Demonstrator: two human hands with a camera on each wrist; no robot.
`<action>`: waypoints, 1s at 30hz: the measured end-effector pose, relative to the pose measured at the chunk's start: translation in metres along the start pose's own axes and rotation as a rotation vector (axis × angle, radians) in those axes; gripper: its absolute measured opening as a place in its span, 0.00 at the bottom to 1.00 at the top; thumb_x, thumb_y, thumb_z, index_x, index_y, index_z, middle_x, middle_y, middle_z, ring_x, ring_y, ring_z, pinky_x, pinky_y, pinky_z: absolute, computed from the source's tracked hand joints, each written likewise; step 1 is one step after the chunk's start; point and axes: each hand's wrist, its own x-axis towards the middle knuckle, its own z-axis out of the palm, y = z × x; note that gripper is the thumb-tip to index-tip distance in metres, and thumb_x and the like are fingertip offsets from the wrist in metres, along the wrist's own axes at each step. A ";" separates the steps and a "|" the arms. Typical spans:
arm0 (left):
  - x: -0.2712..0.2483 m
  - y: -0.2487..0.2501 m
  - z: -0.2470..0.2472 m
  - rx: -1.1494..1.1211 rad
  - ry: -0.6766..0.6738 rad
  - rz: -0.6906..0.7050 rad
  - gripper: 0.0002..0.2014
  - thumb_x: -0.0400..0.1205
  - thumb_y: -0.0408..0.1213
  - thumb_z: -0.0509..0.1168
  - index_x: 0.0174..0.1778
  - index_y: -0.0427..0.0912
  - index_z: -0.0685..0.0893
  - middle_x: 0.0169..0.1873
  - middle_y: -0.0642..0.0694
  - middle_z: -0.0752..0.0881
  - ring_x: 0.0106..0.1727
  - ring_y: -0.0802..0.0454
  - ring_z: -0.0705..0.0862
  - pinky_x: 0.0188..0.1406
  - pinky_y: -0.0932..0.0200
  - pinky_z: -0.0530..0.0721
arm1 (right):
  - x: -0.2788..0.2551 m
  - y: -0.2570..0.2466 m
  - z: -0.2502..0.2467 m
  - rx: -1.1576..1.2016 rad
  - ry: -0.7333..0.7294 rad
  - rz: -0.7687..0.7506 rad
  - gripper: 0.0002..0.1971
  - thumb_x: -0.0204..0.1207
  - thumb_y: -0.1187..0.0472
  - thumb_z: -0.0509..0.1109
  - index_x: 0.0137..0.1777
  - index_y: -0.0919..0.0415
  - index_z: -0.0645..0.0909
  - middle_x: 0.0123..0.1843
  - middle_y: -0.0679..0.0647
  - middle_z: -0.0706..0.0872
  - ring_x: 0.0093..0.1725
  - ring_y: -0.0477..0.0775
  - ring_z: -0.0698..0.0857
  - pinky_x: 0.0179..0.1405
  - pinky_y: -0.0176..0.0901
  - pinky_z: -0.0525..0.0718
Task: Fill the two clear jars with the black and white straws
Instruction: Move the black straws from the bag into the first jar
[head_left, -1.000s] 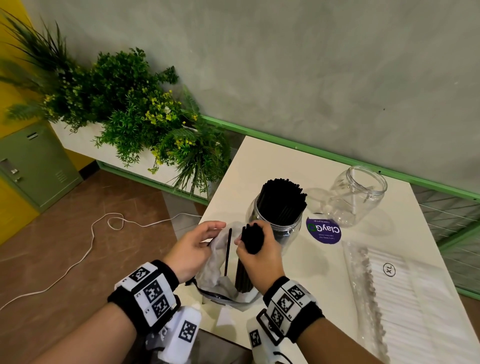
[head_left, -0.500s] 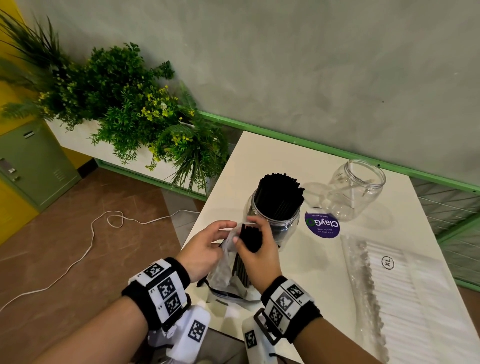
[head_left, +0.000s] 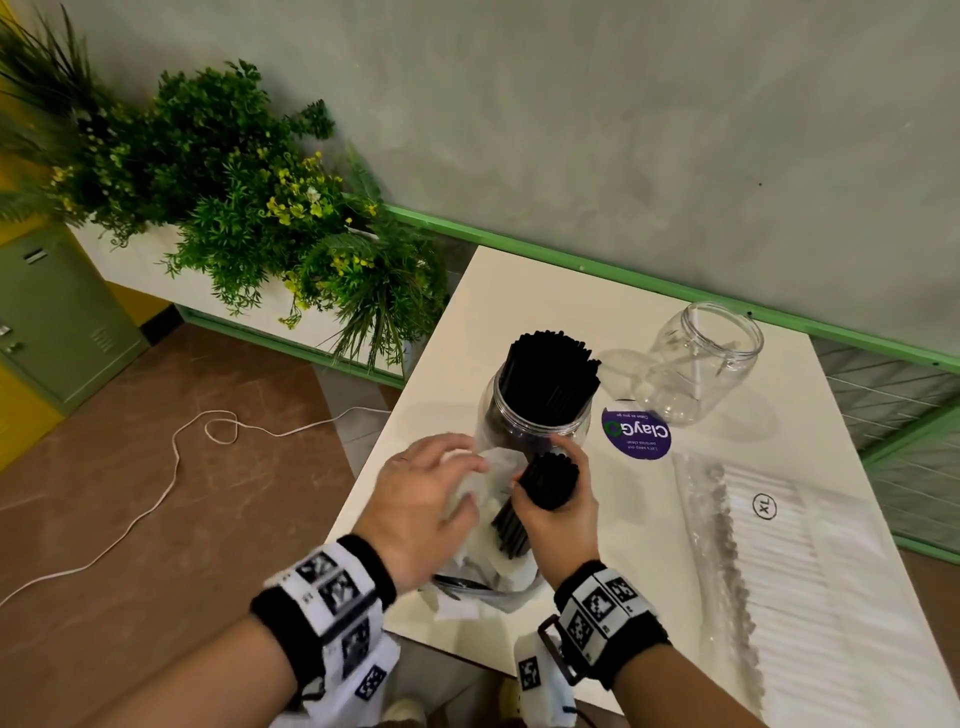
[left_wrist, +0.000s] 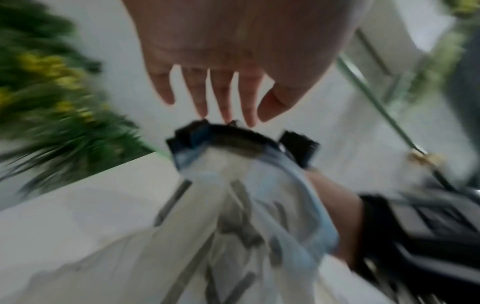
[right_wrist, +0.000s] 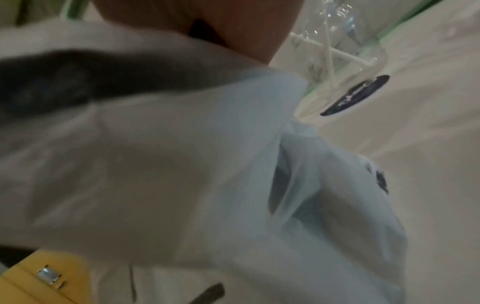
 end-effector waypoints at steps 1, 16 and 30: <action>-0.004 0.008 0.005 0.101 -0.022 0.113 0.14 0.74 0.49 0.58 0.53 0.58 0.82 0.61 0.59 0.79 0.65 0.58 0.76 0.65 0.55 0.70 | 0.000 0.004 0.002 0.025 0.003 0.056 0.22 0.69 0.75 0.75 0.60 0.58 0.79 0.41 0.46 0.89 0.40 0.49 0.86 0.39 0.33 0.84; -0.027 -0.078 0.080 0.576 -0.828 -0.137 0.23 0.81 0.56 0.55 0.74 0.61 0.67 0.83 0.42 0.42 0.84 0.43 0.40 0.80 0.37 0.46 | 0.013 0.029 -0.015 -0.098 -0.002 0.328 0.09 0.68 0.70 0.79 0.39 0.56 0.85 0.37 0.47 0.90 0.38 0.41 0.88 0.39 0.31 0.84; 0.001 -0.064 0.068 0.587 -0.725 -0.185 0.23 0.79 0.55 0.57 0.73 0.63 0.69 0.82 0.49 0.54 0.83 0.44 0.50 0.77 0.32 0.44 | 0.044 -0.067 -0.043 0.001 0.063 0.044 0.04 0.70 0.72 0.77 0.43 0.70 0.86 0.41 0.57 0.90 0.45 0.52 0.89 0.49 0.41 0.87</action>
